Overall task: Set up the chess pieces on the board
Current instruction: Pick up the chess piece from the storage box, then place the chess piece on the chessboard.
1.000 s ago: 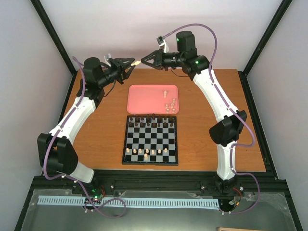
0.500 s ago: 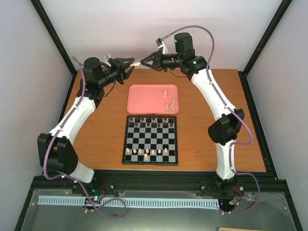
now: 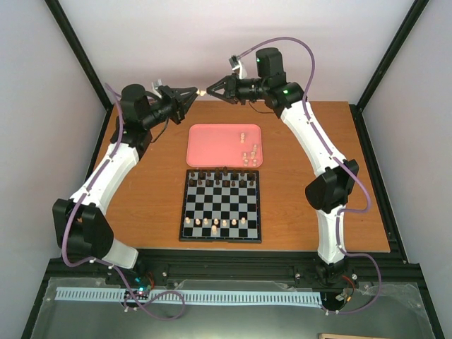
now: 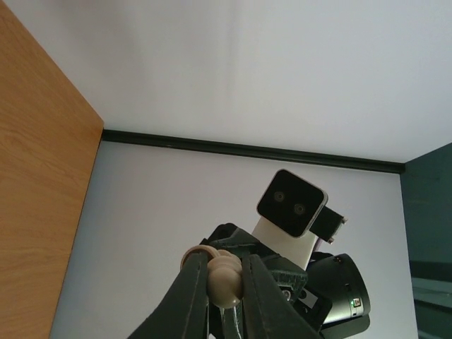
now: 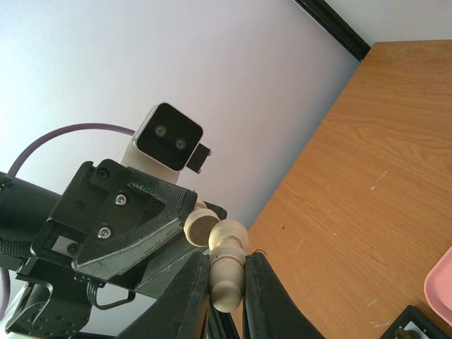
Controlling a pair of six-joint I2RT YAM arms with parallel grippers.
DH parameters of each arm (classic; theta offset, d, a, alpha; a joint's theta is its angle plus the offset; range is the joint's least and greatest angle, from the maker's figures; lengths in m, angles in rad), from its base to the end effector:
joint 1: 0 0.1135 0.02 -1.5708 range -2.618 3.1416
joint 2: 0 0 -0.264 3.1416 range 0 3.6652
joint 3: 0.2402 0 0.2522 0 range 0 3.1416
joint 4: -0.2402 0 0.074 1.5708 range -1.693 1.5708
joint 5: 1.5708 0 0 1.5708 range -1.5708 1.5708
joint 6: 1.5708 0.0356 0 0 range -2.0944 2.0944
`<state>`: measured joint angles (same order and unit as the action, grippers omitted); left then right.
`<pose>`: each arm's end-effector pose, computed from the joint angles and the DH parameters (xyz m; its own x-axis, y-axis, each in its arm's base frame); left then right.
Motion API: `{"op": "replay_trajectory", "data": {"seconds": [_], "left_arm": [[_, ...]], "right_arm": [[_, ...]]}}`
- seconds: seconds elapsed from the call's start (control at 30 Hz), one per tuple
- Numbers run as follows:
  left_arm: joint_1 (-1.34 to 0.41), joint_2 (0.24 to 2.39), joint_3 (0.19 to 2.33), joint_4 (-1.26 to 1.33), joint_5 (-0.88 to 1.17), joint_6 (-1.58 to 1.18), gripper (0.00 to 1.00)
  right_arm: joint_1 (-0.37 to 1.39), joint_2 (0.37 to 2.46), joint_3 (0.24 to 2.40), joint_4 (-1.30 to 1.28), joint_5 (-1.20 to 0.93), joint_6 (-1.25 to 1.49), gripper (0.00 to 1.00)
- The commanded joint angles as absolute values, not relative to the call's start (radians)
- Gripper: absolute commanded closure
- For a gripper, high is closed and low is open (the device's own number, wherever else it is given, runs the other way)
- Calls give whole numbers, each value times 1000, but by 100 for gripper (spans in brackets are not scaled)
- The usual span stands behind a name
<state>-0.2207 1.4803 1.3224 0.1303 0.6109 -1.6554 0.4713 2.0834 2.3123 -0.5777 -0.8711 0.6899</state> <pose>0.3376 -0.0967 0.3943 -0.7339 -0.6718 0.1002 -0.0893 -0.0509 -0.9947 0.4024 0.2356 0.4245 -0.8287 0.0377 -0.5585 -0.5258 0.2895 0.7998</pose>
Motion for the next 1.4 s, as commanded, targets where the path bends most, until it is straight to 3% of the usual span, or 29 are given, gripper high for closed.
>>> {"op": "replay_trajectory", "data": {"seconds": [0.0, 0.27, 0.4, 0.83, 1.1, 1.37], "left_arm": [[-227, 1446, 1350, 116, 621, -1651, 98], [-227, 1447, 1365, 92, 626, -1620, 99], [-227, 1446, 1410, -46, 637, -1505, 99], [-251, 1447, 1515, -735, 671, -730, 99], [-549, 1386, 1357, -826, 312, -450, 99], [-860, 1472, 1324, -704, 55, -325, 99]], "right_arm": [[471, 2103, 2341, -560, -870, 692, 90], [464, 2100, 2352, -602, -839, 654, 90], [449, 2112, 2381, -666, -803, 605, 90], [440, 2092, 2372, -927, -531, 351, 90], [440, 2014, 2192, -902, -415, 288, 90], [440, 1954, 2049, -867, -361, 264, 90]]}}
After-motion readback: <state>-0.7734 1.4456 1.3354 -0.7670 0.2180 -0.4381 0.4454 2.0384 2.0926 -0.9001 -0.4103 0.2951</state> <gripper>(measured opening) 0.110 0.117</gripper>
